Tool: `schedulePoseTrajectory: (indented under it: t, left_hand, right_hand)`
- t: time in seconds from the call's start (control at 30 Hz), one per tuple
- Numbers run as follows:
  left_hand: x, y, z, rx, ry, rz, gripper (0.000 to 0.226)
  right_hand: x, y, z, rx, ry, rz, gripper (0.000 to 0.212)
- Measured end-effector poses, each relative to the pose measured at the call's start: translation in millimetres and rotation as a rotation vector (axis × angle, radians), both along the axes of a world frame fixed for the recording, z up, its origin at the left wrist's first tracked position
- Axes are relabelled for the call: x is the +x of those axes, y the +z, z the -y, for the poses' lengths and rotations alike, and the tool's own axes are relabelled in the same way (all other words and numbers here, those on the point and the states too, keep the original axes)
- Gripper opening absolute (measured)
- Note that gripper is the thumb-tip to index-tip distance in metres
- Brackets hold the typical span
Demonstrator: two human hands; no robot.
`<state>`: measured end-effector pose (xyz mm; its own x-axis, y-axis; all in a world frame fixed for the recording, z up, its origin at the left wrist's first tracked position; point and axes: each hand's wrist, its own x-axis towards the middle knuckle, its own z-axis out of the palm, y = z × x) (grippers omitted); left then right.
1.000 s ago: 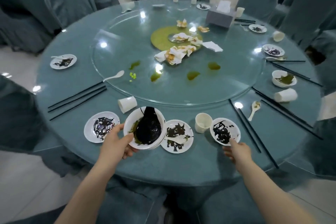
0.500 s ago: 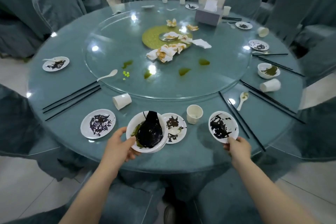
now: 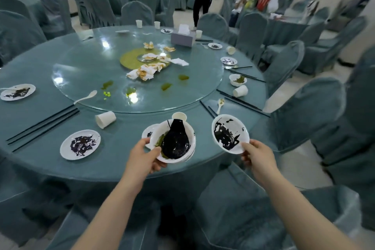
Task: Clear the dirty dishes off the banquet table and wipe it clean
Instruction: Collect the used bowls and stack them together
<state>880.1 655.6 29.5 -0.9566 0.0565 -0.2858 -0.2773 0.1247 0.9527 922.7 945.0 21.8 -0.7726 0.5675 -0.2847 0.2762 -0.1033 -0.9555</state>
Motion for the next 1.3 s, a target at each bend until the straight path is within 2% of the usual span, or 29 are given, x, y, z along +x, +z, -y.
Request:
schedulePoseTrajectory:
  t: [0.33,0.53,0.7,0.8,0.97,1.17,1.3]
  left_hand:
    - [46,15,-123,-0.025,-0.240,-0.074,0.030]
    - [97,25,-254,0.025,-0.382,-0.105,0.028]
    - [159,24,-379,0.050,-0.514,-0.127,0.027]
    - [191,21,-441,0.094,-0.592,-0.136,0.027]
    - [236,18,-532,0.045,-0.696,-0.090,0.028]
    - [267,19,-624,-0.012,-0.874,-0.114,0.034]
    - [270,16,-675,-0.005,-0.931,-0.115,0.035]
  right_hand:
    - [104,42,-89,0.005,-0.130,-0.101,0.016]
    - [190,72,-177,0.025,-0.215,-0.186,0.015]
    - [261,91,-276,0.100,-0.250,-0.176,0.016]
    - [292,91,-321,0.165,-0.225,-0.153,0.016]
    - [339,84,-382,0.181,-0.248,-0.082,0.014]
    - [375,63,-455,0.288,-0.424,-0.005,0.013]
    - [373,49,-498,0.161,-0.383,0.018,0.030]
